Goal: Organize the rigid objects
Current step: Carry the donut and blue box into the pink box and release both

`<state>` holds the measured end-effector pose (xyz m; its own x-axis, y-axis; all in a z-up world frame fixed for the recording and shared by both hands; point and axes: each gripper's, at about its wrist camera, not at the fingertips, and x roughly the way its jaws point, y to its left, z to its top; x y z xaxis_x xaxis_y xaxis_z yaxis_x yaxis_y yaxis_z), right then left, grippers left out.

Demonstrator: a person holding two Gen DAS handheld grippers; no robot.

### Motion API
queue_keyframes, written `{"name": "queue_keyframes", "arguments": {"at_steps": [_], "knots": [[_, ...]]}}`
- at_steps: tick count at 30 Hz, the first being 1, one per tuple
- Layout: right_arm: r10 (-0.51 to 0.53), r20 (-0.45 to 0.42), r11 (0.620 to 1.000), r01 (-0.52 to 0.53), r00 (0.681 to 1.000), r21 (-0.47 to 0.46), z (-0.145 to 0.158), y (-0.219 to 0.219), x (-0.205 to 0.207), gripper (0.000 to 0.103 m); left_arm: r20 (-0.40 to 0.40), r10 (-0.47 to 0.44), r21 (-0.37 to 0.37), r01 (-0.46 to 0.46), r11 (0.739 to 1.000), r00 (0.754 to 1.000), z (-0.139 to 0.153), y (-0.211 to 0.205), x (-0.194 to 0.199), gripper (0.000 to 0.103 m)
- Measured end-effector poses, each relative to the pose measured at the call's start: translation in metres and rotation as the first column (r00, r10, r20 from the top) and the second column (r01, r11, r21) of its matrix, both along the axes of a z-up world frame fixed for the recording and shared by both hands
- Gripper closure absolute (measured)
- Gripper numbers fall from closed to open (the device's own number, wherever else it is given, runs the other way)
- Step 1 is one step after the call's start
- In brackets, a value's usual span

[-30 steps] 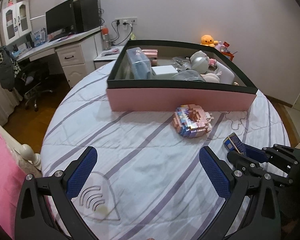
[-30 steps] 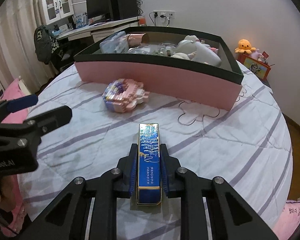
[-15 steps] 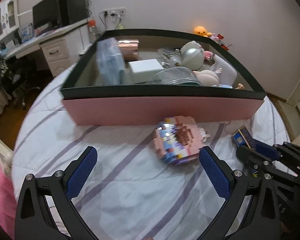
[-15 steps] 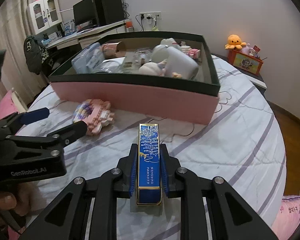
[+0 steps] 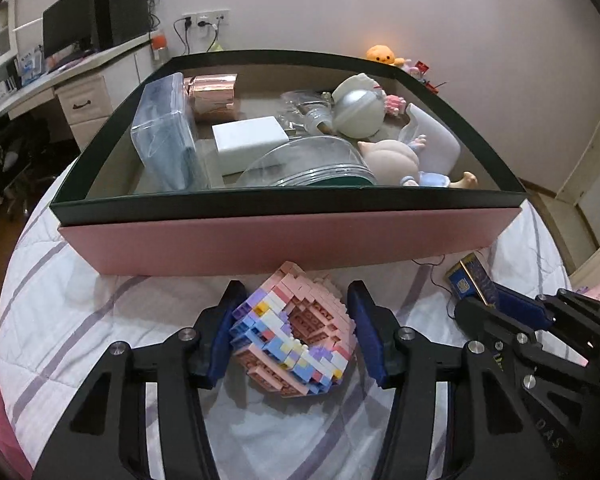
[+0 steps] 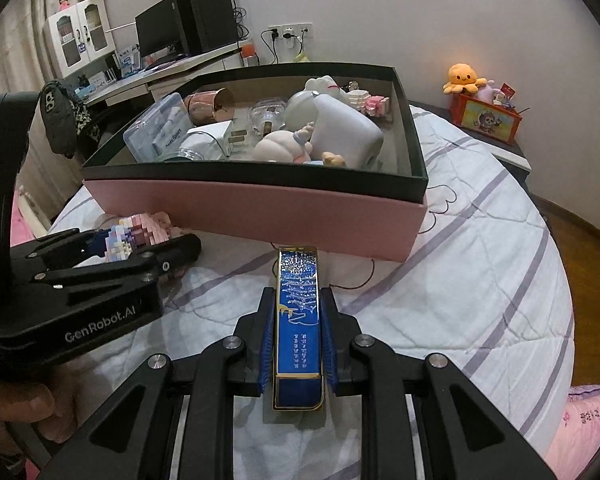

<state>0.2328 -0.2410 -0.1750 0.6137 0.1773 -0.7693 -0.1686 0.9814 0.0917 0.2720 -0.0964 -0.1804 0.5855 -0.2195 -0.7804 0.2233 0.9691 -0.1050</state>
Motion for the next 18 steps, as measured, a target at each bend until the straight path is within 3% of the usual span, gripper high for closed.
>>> {"name": "queue_keyframes", "arguments": {"at_steps": [8,18], "knots": [[0.000,0.036,1.000,0.000,0.999,0.000,0.019,0.003,-0.011,0.082,0.062,0.007,0.006,-0.007,1.000,0.998,0.024,0.013,-0.024,0.049],[0.032,0.154,0.999,-0.035,0.988,0.015,0.078,0.009,0.002,0.082,0.204,0.026,-0.012,-0.024,1.000,0.979,0.086,0.040,-0.020,0.049]]}}
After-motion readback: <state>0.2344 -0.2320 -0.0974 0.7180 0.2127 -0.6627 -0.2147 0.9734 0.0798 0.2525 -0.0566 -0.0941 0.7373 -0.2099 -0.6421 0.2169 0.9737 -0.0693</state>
